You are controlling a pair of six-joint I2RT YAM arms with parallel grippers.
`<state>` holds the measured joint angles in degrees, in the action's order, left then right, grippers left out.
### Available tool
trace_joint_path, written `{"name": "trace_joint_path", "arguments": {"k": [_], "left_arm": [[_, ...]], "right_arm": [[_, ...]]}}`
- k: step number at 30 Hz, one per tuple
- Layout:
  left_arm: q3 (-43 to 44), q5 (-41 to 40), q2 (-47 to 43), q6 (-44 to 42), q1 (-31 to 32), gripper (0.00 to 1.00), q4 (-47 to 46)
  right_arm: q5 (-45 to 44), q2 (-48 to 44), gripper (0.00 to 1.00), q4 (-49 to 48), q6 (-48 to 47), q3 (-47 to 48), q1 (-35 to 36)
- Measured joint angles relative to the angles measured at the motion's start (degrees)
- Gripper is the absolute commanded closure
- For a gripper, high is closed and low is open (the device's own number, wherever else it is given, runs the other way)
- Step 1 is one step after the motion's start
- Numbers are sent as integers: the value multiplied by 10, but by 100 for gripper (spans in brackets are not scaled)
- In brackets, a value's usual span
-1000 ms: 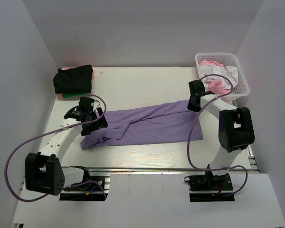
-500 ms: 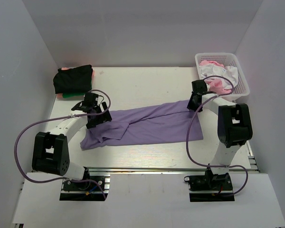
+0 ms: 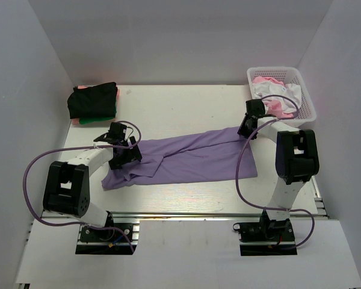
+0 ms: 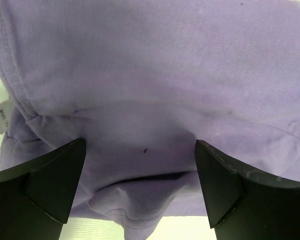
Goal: Fold and stack the t-shirts
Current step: Fold the other side of the tshirt into a rectangle
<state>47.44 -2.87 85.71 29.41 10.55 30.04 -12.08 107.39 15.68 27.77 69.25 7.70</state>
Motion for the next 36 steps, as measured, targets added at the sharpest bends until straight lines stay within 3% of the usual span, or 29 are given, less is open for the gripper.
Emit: {"name": "trace_joint_path", "arguments": {"k": [5,10,21,36], "left_arm": [[0,-9,0,0,0,0,1],[0,-11,0,0,0,0,4],[0,-21,-9,0,0,0,7],[0,-42,-17,11,-6,0,20]], "right_arm": [[1,1,67,0,7,0,-6],[0,1,100,-1,12,0,-6],[4,-7,100,-22,0,-8,-8],[5,-134,100,-9,-30,-50,-13]]}}
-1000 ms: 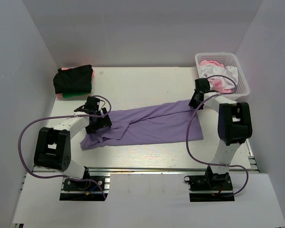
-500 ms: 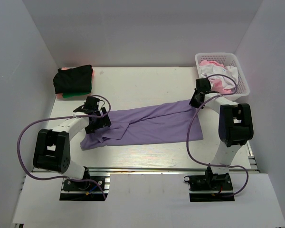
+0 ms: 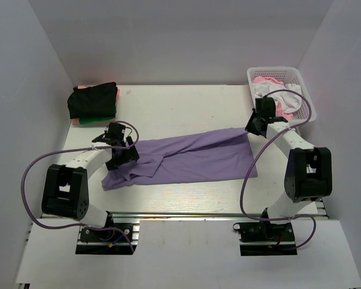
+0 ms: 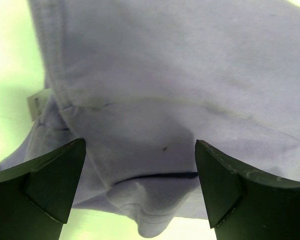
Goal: Fold and stack the t-shirts
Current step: Fold the other side of the tshirt into a rectangle
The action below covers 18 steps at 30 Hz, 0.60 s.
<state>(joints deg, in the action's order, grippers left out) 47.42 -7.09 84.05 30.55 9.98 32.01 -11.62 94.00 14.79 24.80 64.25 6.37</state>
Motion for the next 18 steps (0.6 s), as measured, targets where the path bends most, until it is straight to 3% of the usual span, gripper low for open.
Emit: {"name": "trace_joint_path", "arguments": {"k": [15,18], "left_arm": [[0,-35,1,19,-1,0,36],[3,-43,1,21,-1,0,41]], "right_arm": [[3,-19,98,24,-9,-52,-23],[11,-2,86,21,-7,-59,-23]]}}
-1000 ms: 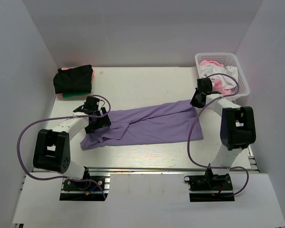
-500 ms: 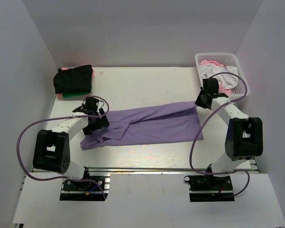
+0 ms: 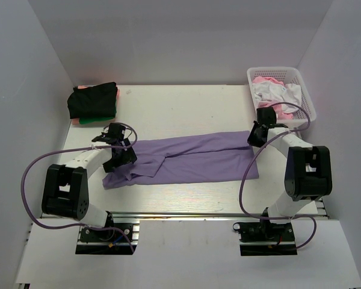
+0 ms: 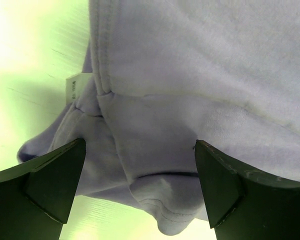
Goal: Fold and stack the t-shirts
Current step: Fold the other side of the tshirt into a rectangle, then rotate the tshirt 90 degrees
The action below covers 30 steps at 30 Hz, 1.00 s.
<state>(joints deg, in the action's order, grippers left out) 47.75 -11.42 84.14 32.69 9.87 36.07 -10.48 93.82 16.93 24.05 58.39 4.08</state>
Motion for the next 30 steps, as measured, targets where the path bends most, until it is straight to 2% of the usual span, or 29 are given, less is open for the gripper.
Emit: {"name": "trace_joint_path", "arguments": {"k": [1,3,4,5,7,14,19,25,27,30], "left_arm": [[1,-3,0,1,0,0,2],[8,-10,0,3,0,0,8],[12,-15,0,3,0,0,12],[19,-17,0,4,0,0,15],[33,-19,0,4,0,0,17],[90,18,0,-9,2,0,-20],[96,91,18,-22,5,0,-73],[95,161,103,-26,7,0,-117],[96,172,139,-31,6,0,-124],[145,188,178,-43,1,0,-127]], "right_arm": [[1,5,75,1,1,-4,0],[0,11,64,6,3,-13,-2],[-2,12,55,10,4,-16,-3],[-5,11,38,14,4,-16,-4],[-13,8,10,14,5,-16,-6],[22,-43,10,20,-23,-2,-7],[122,-47,10,-18,-40,-2,-6],[240,18,10,-93,-41,-4,1],[256,48,10,-104,-41,-4,5],[266,75,10,-111,-37,-6,8]]}}
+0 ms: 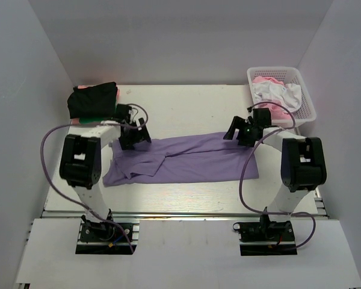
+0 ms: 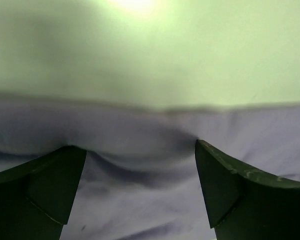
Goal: Fold and stack the t-shirts
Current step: Rotate the tshirt 90 degrees
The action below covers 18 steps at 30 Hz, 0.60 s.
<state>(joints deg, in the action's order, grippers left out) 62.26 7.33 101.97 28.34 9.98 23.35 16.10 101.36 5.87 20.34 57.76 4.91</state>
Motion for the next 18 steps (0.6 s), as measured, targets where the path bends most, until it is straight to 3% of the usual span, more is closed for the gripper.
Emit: {"name": "trace_joint_path", "arguments": {"k": [5,11,14,18], "left_arm": [[260,27,194,-40,-2,0,23],[724,177,525,-36,4,0,-75],[756,234,580,12,15,0,-202],[798,228,637,73,48,0,-321]], "right_arm": [[-4,-56,10,-34,2,-77,12],[47,-215,10,10,-10,-227,106],[102,-240,10,57,-45,-242,162],[163,-232,10,127,-97,-230,249]]}}
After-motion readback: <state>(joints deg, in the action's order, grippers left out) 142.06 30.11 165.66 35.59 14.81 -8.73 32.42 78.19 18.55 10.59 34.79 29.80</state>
